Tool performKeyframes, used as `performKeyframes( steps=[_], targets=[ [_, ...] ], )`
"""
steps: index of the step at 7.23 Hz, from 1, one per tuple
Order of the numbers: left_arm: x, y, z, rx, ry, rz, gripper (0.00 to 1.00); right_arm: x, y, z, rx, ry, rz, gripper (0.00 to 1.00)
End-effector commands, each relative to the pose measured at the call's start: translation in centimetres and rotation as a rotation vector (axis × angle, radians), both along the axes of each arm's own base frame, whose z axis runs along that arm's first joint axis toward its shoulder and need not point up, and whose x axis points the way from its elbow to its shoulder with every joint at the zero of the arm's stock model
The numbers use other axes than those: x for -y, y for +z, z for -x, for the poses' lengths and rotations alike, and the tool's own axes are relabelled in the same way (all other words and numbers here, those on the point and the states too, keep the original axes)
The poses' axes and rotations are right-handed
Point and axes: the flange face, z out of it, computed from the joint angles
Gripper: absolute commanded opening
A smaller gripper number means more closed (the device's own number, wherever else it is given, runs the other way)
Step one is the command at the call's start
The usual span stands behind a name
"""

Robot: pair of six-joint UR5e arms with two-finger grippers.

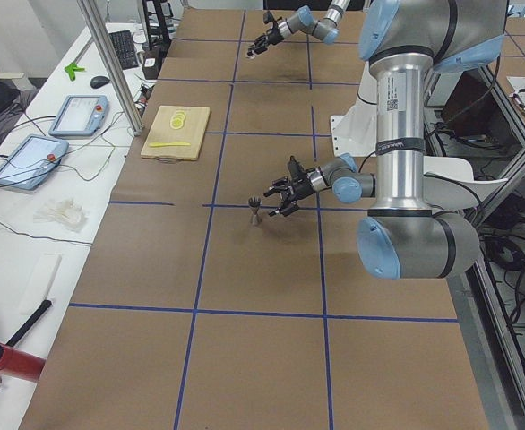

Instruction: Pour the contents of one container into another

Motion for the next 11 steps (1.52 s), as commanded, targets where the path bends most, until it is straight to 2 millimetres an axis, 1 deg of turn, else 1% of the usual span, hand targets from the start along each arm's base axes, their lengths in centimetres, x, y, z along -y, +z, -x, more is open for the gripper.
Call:
performKeyframes(
  steps=[1, 2, 3, 4, 5, 6, 7, 8, 9, 10, 11],
  targets=[
    [-1.4, -3.2, 0.7, 0.0, 0.132, 0.063, 1.0, -0.5, 2.0, 0.7, -0.025, 0.029, 0.007, 0.0],
    [-2.1, -4.6, 1.4, -0.003, 0.232, 0.106, 1.0, -1.7, 2.6, 2.0, -0.022, 0.039, 0.003, 0.0],
    [-2.5, -5.0, 2.7, -0.022, 0.282, 0.121, 1.0, -2.6, 2.9, 3.0, -0.035, 0.039, -0.01, 0.0],
    [-2.6, -6.0, 3.2, -0.033, 0.308, 0.118, 1.0, -3.6, 3.5, 3.8, -0.055, 0.038, -0.02, 0.0],
    [-2.9, -8.0, 3.9, -0.031, 0.395, 0.135, 1.0, -4.8, 4.2, 4.9, -0.075, 0.034, -0.033, 0.0],
    [-2.9, -9.5, 4.6, -0.038, 0.454, 0.147, 1.0, -6.1, 4.3, 5.9, -0.066, 0.028, -0.039, 0.0],
    [-2.6, -10.3, 5.2, -0.04, 0.482, 0.15, 1.0, -6.9, 5.7, 6.9, -0.09, 0.016, -0.039, 0.0],
    [-2.2, -10.5, 5.5, -0.041, 0.476, 0.149, 1.0, -7.2, 6.0, 7.5, -0.095, 0.01, -0.04, 0.0],
    [-1.3, -11.4, 6.7, -0.015, 0.519, 0.139, 1.0, -7.5, 6.2, 7.8, -0.099, 0.0, -0.039, 0.06],
    [-0.6, -11.8, 7.4, -0.024, 0.536, 0.151, 1.0, -7.8, 6.2, 8.0, -0.099, -0.006, -0.04, 0.18],
    [-0.6, -11.8, 7.3, -0.024, 0.536, 0.151, 1.0, -7.9, 6.6, 8.1, -0.105, -0.009, -0.039, 0.41]
  ],
)
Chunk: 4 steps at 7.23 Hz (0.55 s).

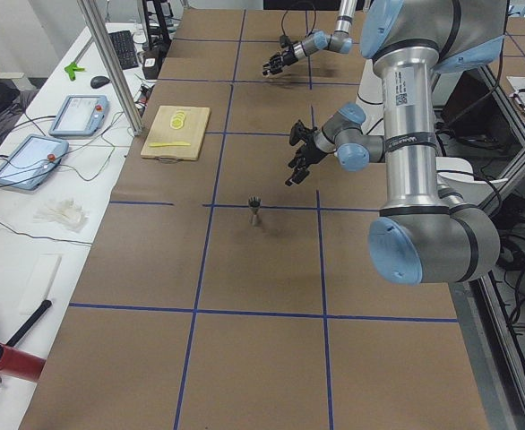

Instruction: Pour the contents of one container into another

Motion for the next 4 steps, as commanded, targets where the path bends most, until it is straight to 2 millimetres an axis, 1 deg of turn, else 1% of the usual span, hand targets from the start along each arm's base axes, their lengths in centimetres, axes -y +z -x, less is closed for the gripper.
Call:
performKeyframes(
  steps=[1, 2, 3, 4],
  targets=[
    [0.4, -0.4, 0.4, 0.001, 0.015, -0.004, 1.0, -0.2, 0.6, 0.3, -0.011, -0.006, 0.002, 0.68],
    [1.0, -0.7, 0.9, 0.006, 0.024, -0.009, 1.0, -0.2, 0.7, 0.3, -0.013, -0.006, 0.002, 0.9],
    [1.6, -1.1, 1.6, 0.006, 0.034, -0.011, 1.0, -0.2, 0.9, 0.3, -0.016, -0.006, 0.003, 0.98],
    [1.7, -1.3, 1.9, 0.004, 0.034, -0.015, 1.0, -0.3, 0.8, 0.3, -0.015, -0.007, 0.003, 0.99]
  ],
)
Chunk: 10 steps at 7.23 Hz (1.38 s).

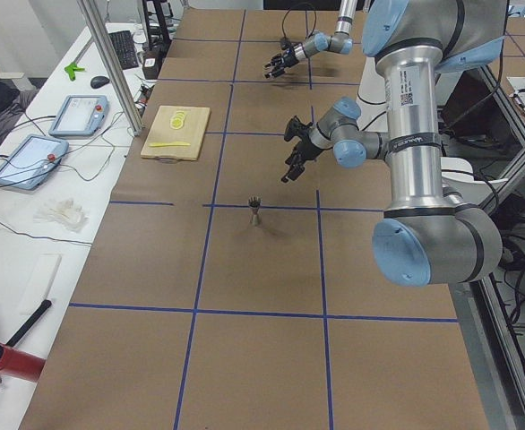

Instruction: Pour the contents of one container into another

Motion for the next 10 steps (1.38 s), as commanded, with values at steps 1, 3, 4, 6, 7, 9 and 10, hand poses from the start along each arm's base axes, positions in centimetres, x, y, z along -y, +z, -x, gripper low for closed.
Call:
performKeyframes(
  steps=[1, 3, 4, 6, 7, 9, 10],
  targets=[
    [0.3, -0.6, 0.6, -0.007, 0.014, 0.001, 1.0, -0.1, 0.0, 0.1, -0.002, -0.004, 0.001, 0.99],
    [0.8, -1.6, 1.4, -0.024, 0.045, 0.006, 1.0, -0.3, 0.1, 0.2, -0.002, -0.01, 0.002, 1.0],
    [1.3, -2.0, 1.6, -0.035, 0.048, 0.009, 1.0, -0.3, 0.0, 0.3, 0.0, -0.012, 0.003, 1.0],
    [1.4, -2.2, 1.4, -0.039, 0.048, 0.007, 1.0, -0.4, 0.4, 0.0, -0.009, -0.015, 0.006, 1.0],
    [1.4, -2.2, 1.5, -0.041, 0.049, 0.007, 1.0, -0.5, 0.7, -0.3, -0.015, -0.015, 0.007, 1.0],
    [1.6, -2.7, 1.5, -0.055, 0.054, 0.012, 1.0, -0.9, 1.0, -2.0, -0.026, -0.032, 0.017, 1.0],
    [1.7, -2.7, 1.6, -0.045, 0.075, 0.003, 1.0, -1.7, 1.4, -3.6, -0.027, -0.078, 0.047, 1.0]
  ],
)
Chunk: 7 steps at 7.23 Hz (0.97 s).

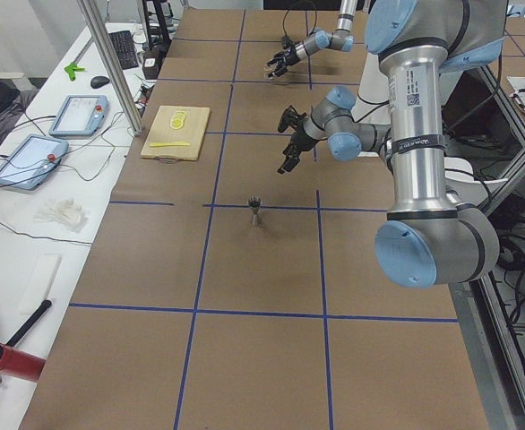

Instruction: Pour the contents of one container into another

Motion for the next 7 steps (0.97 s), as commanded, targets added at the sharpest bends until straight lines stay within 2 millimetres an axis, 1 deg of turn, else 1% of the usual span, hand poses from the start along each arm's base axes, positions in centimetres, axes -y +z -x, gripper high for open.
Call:
performKeyframes(
  steps=[1, 2, 3, 5, 6, 7],
  targets=[
    [0.7, -0.4, 1.0, 0.01, 0.046, -0.014, 1.0, -1.2, 0.7, -2.1, -0.013, -0.063, 0.038, 1.0],
    [1.7, -0.9, 2.8, 0.021, 0.121, -0.028, 1.0, -1.8, 0.8, -1.8, -0.012, -0.08, 0.04, 1.0],
    [3.0, -0.8, 4.7, 0.034, 0.177, -0.038, 1.0, -2.3, 0.9, -1.5, -0.013, -0.107, 0.051, 1.0],
    [4.2, 0.2, 6.4, 0.087, 0.286, -0.05, 1.0, -3.5, 0.9, -1.8, -0.014, -0.16, 0.07, 1.0],
    [4.4, 0.6, 6.3, 0.099, 0.305, -0.043, 1.0, -4.6, -0.4, -3.7, 0.0, -0.218, 0.098, 1.0],
    [4.8, 0.5, 5.9, 0.095, 0.304, -0.045, 1.0, -5.2, -2.1, -5.5, 0.023, -0.267, 0.125, 1.0]
  ],
)
